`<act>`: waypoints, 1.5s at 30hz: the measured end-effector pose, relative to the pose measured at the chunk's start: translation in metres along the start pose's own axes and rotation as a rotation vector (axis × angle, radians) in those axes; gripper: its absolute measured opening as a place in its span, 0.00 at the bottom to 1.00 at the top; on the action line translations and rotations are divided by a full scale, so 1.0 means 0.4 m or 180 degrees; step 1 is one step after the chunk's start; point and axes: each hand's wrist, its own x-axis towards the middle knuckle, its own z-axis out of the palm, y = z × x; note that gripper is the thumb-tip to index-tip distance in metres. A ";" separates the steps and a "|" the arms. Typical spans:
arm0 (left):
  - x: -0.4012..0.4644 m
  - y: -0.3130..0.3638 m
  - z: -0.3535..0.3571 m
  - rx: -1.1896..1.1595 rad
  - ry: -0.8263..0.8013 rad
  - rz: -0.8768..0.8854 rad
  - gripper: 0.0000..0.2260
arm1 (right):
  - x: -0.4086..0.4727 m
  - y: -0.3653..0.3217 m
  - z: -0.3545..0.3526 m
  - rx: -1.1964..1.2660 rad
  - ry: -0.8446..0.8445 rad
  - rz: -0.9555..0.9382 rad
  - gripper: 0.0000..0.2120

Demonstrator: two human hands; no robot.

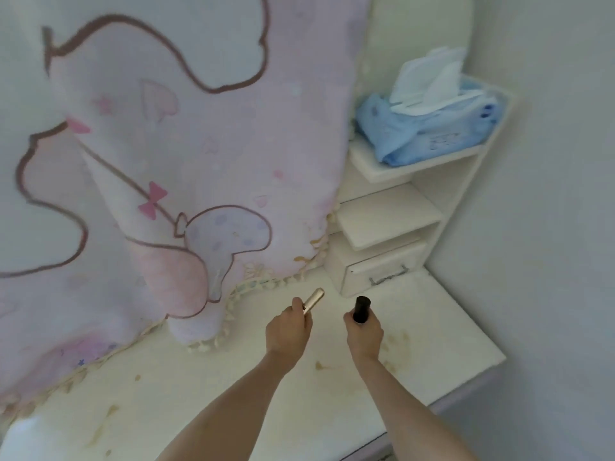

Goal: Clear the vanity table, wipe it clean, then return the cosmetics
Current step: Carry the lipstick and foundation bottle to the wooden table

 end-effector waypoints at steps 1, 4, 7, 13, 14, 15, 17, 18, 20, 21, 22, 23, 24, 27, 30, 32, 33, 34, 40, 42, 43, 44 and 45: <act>0.007 0.023 -0.006 0.0023 0.0010 0.0184 0.12 | -0.004 -0.003 -0.024 0.0083 0.0151 0.0030 0.08; 0.008 0.101 -0.021 -0.0039 0.0000 0.0756 0.13 | -0.036 0.002 -0.108 0.0437 0.0727 0.0113 0.07; -0.026 0.201 -0.029 -0.0109 -0.0088 0.1303 0.14 | -0.107 0.027 -0.220 0.0727 0.1402 0.0234 0.05; -0.247 0.411 -0.017 -0.0363 -0.0706 0.2272 0.11 | -0.343 0.093 -0.499 0.0951 0.2677 0.0496 0.08; -0.298 0.452 -0.017 -0.0387 -0.0770 0.2484 0.10 | -0.388 0.100 -0.553 0.0994 0.2877 0.0491 0.08; -0.354 0.491 -0.020 -0.0433 -0.0841 0.2711 0.09 | -0.436 0.109 -0.605 0.1005 0.3078 0.0475 0.08; -0.473 0.565 -0.034 -0.0526 -0.0961 0.3165 0.08 | -0.536 0.120 -0.706 0.1008 0.3453 0.0446 0.08; -0.533 0.598 -0.041 -0.0561 -0.0983 0.3384 0.09 | -0.590 0.125 -0.754 0.1013 0.3642 0.0407 0.08; -0.655 0.662 -0.054 -0.0662 -0.1051 0.3792 0.10 | -0.701 0.132 -0.842 0.0980 0.4023 0.0325 0.08; -0.720 0.692 -0.057 -0.0719 -0.1092 0.4003 0.10 | -0.760 0.135 -0.886 0.0956 0.4219 0.0294 0.08; -0.780 0.719 -0.060 -0.0776 -0.1132 0.4184 0.09 | -0.814 0.142 -0.926 0.0933 0.4397 0.0283 0.07; -0.840 0.742 -0.063 -0.0847 -0.1169 0.4341 0.09 | -0.868 0.147 -0.962 0.0908 0.4571 0.0282 0.06; -0.907 0.763 -0.064 -0.0924 -0.1209 0.4497 0.09 | -0.927 0.157 -0.998 0.0877 0.4759 0.0282 0.05; -1.107 0.805 -0.064 -0.1085 -0.1372 0.4932 0.09 | -1.103 0.185 -1.087 0.0789 0.5265 0.0261 0.05; -1.300 0.821 -0.063 -0.1136 -0.1583 0.5336 0.09 | -1.274 0.225 -1.151 0.0663 0.5697 0.0390 0.06; -1.418 0.821 -0.057 -0.1143 -0.1727 0.5584 0.11 | -1.376 0.254 -1.179 0.0619 0.5948 0.0493 0.08; -1.473 0.821 -0.054 -0.1154 -0.1792 0.5689 0.12 | -1.425 0.270 -1.194 0.0624 0.6075 0.0557 0.10; -1.526 0.821 -0.050 -0.1164 -0.1854 0.5794 0.12 | -1.469 0.288 -1.208 0.0643 0.6210 0.0650 0.11; -1.775 0.862 0.002 -0.1124 -0.2158 0.6394 0.11 | -1.655 0.401 -1.305 0.0639 0.6904 0.0965 0.10; -1.850 0.902 0.035 -0.1126 -0.2171 0.6575 0.11 | -1.694 0.437 -1.351 0.0649 0.7028 0.1083 0.09; -1.886 0.926 0.050 -0.1114 -0.2157 0.6658 0.11 | -1.712 0.455 -1.377 0.0647 0.7074 0.1153 0.08; -1.922 0.954 0.066 -0.1093 -0.2126 0.6757 0.11 | -1.729 0.474 -1.406 0.0664 0.7131 0.1210 0.07; -1.956 0.984 0.080 -0.1078 -0.2100 0.6848 0.12 | -1.743 0.493 -1.436 0.0674 0.7199 0.1267 0.07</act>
